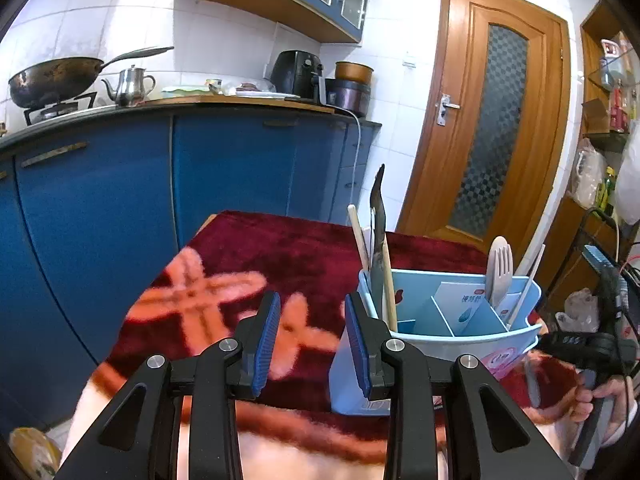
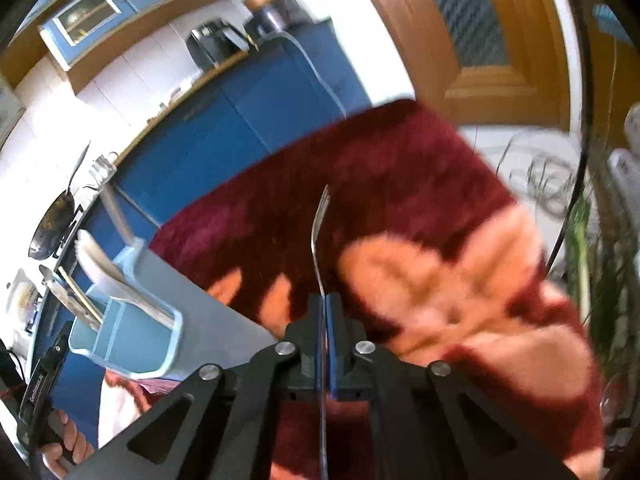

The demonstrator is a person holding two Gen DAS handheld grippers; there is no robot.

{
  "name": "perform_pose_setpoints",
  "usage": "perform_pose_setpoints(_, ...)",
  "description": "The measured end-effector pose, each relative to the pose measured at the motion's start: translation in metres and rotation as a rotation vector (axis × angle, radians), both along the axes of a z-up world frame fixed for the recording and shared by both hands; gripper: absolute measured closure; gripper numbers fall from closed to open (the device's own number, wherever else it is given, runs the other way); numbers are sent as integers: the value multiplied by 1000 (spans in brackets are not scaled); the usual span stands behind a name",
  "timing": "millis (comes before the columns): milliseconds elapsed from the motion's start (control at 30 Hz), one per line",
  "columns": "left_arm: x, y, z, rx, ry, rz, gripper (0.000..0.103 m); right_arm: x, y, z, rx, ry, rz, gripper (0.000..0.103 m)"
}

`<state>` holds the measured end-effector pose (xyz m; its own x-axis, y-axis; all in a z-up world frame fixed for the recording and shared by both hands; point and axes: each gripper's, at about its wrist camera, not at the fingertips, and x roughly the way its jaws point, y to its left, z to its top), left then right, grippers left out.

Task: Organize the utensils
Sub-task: 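Open left to drop the knife in while right carries the fork over, then open right to drop the metal fork into the holder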

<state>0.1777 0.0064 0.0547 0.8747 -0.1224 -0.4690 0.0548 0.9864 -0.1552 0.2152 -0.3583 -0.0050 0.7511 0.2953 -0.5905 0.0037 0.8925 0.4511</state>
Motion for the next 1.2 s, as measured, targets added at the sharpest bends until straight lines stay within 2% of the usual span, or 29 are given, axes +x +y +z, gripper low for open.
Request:
perform_pose_setpoints(167,1,-1,-2,1,6,-5,69,-35,16,42,-100,-230,-32,99)
perform_pose_setpoints(267,1,-2,-3,-1,8,-6,69,-49,31,63,-159,-326,-41,99)
perform_pose_setpoints(400,1,-2,-3,-1,7,-7,69,-64,47,81,-188,-428,-48,99)
perform_pose_setpoints(567,2,-3,-5,-4,12,-10,69,-61,75,94,-205,-548,-10,99)
perform_pose_setpoints(800,2,-3,-7,-11,9,-18,69,-34,99,83,-200,-557,6,99)
perform_pose_setpoints(1133,2,0,-7,-29,13,-22,69,-31,108,54,-251,-422,84,97)
perform_pose_setpoints(1167,2,0,-7,-28,13,-22,69,-31,109,53,-255,-411,90,92)
perform_pose_setpoints(1200,1,0,-7,-27,12,-23,69,-33,108,54,-257,-406,88,82)
